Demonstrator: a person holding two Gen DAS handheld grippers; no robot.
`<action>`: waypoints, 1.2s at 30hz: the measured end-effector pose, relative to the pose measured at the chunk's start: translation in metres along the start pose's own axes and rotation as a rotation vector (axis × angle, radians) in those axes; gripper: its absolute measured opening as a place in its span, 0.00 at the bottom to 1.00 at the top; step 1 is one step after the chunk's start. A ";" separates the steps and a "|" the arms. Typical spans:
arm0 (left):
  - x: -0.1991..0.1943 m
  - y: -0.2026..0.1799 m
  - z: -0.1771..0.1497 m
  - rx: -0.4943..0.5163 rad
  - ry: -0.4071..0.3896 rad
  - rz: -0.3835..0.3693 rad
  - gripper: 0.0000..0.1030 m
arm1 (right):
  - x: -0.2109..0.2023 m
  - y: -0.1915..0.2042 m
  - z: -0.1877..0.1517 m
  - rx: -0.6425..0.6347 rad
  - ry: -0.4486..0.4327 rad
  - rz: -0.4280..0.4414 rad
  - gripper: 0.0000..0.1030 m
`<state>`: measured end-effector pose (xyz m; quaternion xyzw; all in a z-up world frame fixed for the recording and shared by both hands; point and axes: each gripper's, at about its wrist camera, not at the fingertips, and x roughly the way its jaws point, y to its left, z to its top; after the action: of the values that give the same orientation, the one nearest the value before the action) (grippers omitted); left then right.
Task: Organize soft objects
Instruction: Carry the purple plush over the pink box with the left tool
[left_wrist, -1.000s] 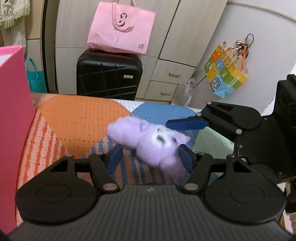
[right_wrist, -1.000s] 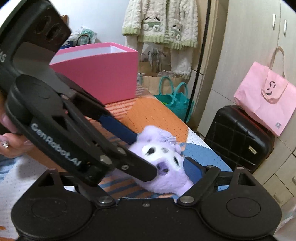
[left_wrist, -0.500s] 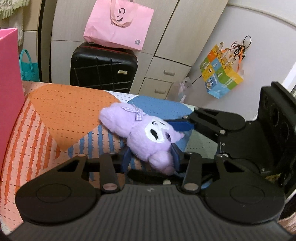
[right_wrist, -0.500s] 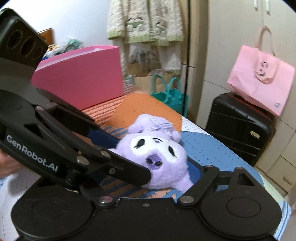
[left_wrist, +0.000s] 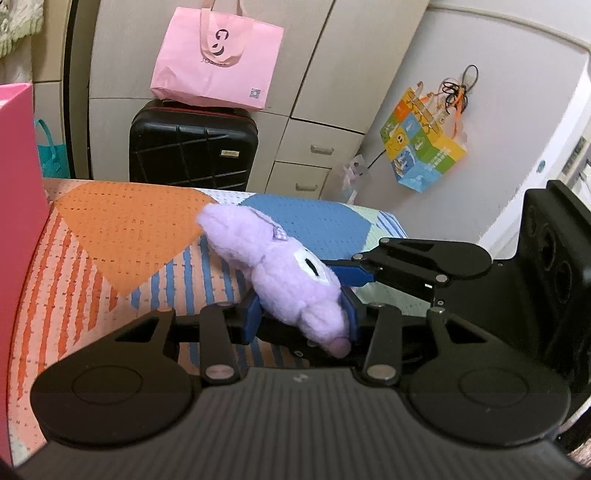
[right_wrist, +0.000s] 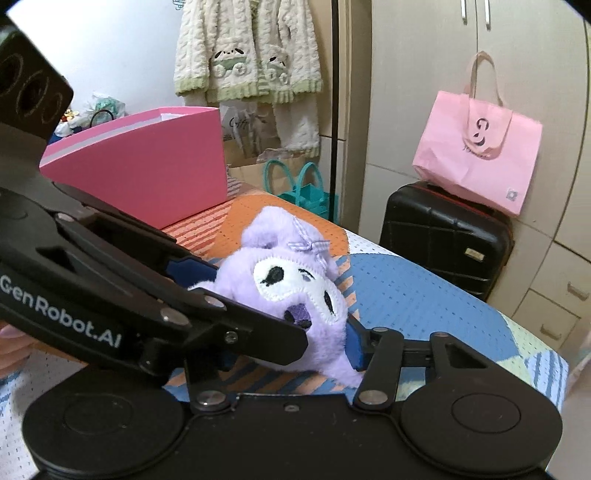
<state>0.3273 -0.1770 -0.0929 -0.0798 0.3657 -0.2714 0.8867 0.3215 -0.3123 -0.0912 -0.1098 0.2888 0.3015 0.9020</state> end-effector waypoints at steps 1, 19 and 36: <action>-0.002 -0.001 -0.002 0.004 0.004 0.001 0.41 | -0.001 0.003 -0.001 0.002 0.002 -0.006 0.57; -0.084 -0.016 -0.052 0.104 0.096 -0.063 0.40 | -0.055 0.090 -0.030 0.139 0.020 -0.067 0.57; -0.173 -0.019 -0.099 0.154 0.177 -0.149 0.41 | -0.110 0.192 -0.037 0.097 0.074 -0.106 0.57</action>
<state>0.1494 -0.0943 -0.0535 -0.0142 0.4135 -0.3695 0.8320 0.1163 -0.2272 -0.0612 -0.0924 0.3300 0.2347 0.9097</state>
